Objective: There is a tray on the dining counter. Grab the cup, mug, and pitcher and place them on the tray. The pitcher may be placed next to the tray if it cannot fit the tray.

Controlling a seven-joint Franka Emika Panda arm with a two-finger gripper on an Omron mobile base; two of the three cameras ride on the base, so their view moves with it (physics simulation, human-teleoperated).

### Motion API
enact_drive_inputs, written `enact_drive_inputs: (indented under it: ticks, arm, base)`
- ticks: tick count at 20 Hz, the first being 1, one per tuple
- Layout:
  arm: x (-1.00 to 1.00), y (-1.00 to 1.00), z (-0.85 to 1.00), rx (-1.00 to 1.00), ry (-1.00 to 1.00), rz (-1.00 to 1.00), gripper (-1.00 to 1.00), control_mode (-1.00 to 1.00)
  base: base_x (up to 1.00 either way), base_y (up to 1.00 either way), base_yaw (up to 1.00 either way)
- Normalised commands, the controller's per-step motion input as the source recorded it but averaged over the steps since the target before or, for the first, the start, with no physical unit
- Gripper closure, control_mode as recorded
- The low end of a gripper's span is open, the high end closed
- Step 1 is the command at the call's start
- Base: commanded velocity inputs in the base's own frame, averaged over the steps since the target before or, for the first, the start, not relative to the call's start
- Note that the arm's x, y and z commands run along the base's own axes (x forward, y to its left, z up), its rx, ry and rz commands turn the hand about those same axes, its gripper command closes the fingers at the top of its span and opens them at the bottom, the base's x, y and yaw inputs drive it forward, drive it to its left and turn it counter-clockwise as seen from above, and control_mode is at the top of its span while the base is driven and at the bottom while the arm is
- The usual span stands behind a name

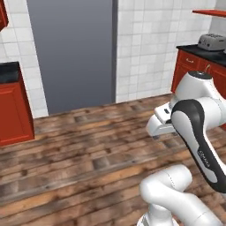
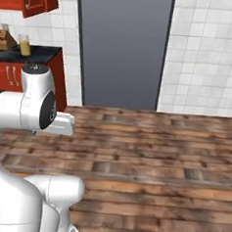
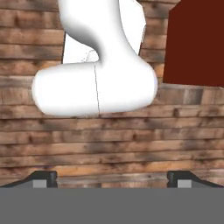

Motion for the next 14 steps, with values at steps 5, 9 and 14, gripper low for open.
enact_drive_inputs:
  ticks: [5, 9, 14]
  arm:
    - [0.0, 0.0, 0.0, 0.0, 0.0, 0.0, -1.0, 1.0]
    - [0.0, 0.0, 0.0, 0.0, 0.0, 0.0, -1.0, 1.0]
    - [0.0, 0.0, 0.0, 0.0, 0.0, 0.0, -1.0, 1.0]
  base:
    - [1.0, 0.81, -0.19]
    - [1.0, 0.72, -0.15]
    - [1.0, 0.62, -0.07]
